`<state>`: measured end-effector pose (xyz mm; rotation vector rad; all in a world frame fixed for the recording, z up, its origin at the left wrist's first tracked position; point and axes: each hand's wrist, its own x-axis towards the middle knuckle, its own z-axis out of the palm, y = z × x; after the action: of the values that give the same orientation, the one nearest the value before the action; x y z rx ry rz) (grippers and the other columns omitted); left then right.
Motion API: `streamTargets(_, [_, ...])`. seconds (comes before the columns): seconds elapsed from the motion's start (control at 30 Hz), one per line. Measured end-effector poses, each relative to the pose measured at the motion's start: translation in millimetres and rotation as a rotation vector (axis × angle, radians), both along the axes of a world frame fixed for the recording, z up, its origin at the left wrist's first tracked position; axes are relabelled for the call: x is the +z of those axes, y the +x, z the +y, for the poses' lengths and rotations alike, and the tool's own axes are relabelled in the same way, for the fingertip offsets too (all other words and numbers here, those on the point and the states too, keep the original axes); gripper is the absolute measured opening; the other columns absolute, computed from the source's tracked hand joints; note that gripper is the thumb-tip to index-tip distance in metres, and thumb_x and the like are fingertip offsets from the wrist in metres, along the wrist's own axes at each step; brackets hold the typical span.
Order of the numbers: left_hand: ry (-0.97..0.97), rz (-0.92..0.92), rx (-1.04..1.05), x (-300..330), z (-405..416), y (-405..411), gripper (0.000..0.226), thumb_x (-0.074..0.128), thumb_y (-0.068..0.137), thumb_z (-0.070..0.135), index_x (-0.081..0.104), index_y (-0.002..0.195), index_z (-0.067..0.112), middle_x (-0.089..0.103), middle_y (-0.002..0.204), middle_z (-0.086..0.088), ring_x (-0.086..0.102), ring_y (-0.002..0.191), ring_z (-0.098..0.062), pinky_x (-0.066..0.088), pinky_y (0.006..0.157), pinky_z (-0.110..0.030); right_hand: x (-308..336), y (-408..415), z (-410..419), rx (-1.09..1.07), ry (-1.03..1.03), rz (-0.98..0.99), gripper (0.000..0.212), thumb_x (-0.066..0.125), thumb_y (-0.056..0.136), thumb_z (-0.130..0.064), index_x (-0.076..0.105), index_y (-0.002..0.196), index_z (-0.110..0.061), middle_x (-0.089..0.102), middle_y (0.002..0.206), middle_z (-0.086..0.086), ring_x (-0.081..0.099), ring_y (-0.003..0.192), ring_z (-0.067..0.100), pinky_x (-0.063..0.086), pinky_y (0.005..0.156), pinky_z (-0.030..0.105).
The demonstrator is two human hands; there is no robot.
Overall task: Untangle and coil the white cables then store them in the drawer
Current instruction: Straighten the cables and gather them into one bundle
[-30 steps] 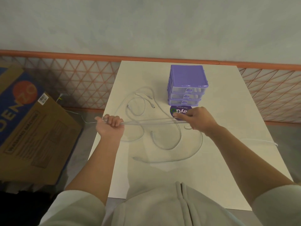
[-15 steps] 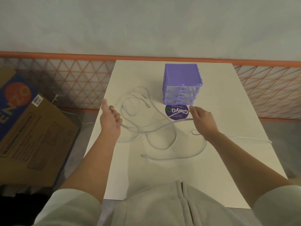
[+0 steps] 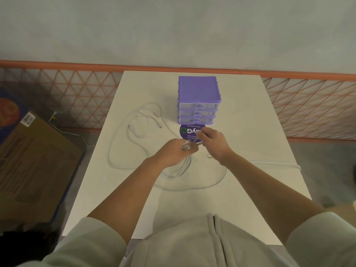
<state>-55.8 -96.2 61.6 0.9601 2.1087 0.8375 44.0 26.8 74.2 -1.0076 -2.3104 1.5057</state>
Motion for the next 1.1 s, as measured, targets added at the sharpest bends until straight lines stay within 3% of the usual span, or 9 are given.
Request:
streamTargets(0.13, [0.096,-0.042,0.023,-0.3,7.6,6.8,0.014,0.058,0.097,0.032,0.060,0.083,0.033,0.061,0.074,0.021,0.056,0.067,0.016,0.038,0.059,-0.003,3.8,3.5,5.8,0.054,-0.011,0.007,0.033,0.053,0.098,-0.023,0.047,0.066,-0.020,0.052,0.067,-0.008,0.045,0.061,0.005,0.034,0.048,0.008])
streamTargets(0.23, [0.063,-0.128,0.036,-3.1,12.3,7.9,0.019,0.051,0.099,0.038,0.063,0.093,0.024,0.068,0.083,0.014,0.058,0.075,0.006,0.041,0.069,-0.013,0.0,7.3,14.2,0.087,-0.023,-0.017,0.034,0.054,0.098,-0.029,0.048,0.068,-0.014,0.052,0.067,-0.005,0.046,0.064,0.012,0.037,0.054,0.016])
streamTargets(0.37, [0.078,-0.259,0.208,-6.2,17.9,14.9,0.035,0.047,0.099,0.046,0.062,0.081,0.022,0.053,0.064,0.010,0.044,0.055,-0.004,0.033,0.056,-0.024,-2.7,17.4,27.2,0.137,-0.020,-0.091,0.040,0.053,0.098,-0.039,0.053,0.076,-0.006,0.049,0.062,-0.005,0.043,0.060,0.013,0.034,0.058,0.027])
streamTargets(0.53, [0.074,-0.147,0.279,-5.3,27.0,24.7,0.041,0.047,0.098,0.050,0.066,0.073,0.023,0.052,0.066,0.009,0.049,0.066,-0.008,0.037,0.064,-0.026,0.2,27.3,37.1,0.250,0.073,-0.235,0.048,0.051,0.096,-0.052,0.057,0.075,-0.010,0.055,0.068,0.000,0.051,0.061,0.015,0.040,0.058,0.029])
streamTargets(0.63, [0.081,-0.139,0.306,-6.2,26.8,21.1,0.036,0.053,0.096,0.047,0.068,0.074,0.022,0.052,0.066,0.008,0.048,0.066,-0.010,0.036,0.064,-0.027,7.6,32.4,57.0,0.246,0.213,-0.240,0.041,0.055,0.095,-0.038,0.043,0.062,-0.018,0.049,0.071,0.000,0.050,0.068,0.020,0.038,0.062,0.031])
streamTargets(0.83, [-0.016,-0.033,0.402,-17.5,19.7,14.2,0.039,0.051,0.096,0.050,0.063,0.070,0.024,0.054,0.067,0.001,0.054,0.069,-0.022,0.040,0.069,-0.034,15.2,50.8,101.5,0.110,0.220,-0.140,0.019,0.057,0.086,-0.006,0.051,0.100,-0.018,0.048,0.075,-0.002,0.045,0.067,0.015,0.037,0.057,0.020])
streamTargets(0.93, [-0.031,-0.005,0.419,-21.8,21.4,16.0,0.041,0.049,0.095,0.053,0.062,0.069,0.025,0.056,0.069,0.001,0.056,0.071,-0.023,0.044,0.073,-0.036,8.1,61.8,105.9,0.029,0.253,-0.205,0.010,0.062,0.092,-0.027,0.062,0.097,-0.018,0.054,0.072,-0.005,0.052,0.068,0.018,0.040,0.056,0.024])
streamTargets(1.03, [-0.011,-0.009,0.476,-21.7,25.0,14.2,0.041,0.050,0.095,0.054,0.062,0.068,0.025,0.055,0.069,0.001,0.054,0.069,-0.022,0.044,0.074,-0.037,1.5,74.1,107.1,-0.082,0.163,-0.387,0.057,0.063,0.081,-0.065,0.060,0.063,-0.011,0.051,0.054,-0.004,0.049,0.051,0.022,0.033,0.043,0.022])
streamTargets(1.1, [-0.011,0.002,0.484,-22.5,26.0,12.4,0.041,0.050,0.095,0.053,0.062,0.069,0.025,0.055,0.069,0.001,0.053,0.068,-0.022,0.042,0.072,-0.035,-3.5,83.3,111.6,-0.103,0.167,-0.474,0.062,0.067,0.075,-0.069,0.046,0.059,-0.013,0.047,0.057,0.000,0.044,0.049,0.021,0.029,0.041,0.021])
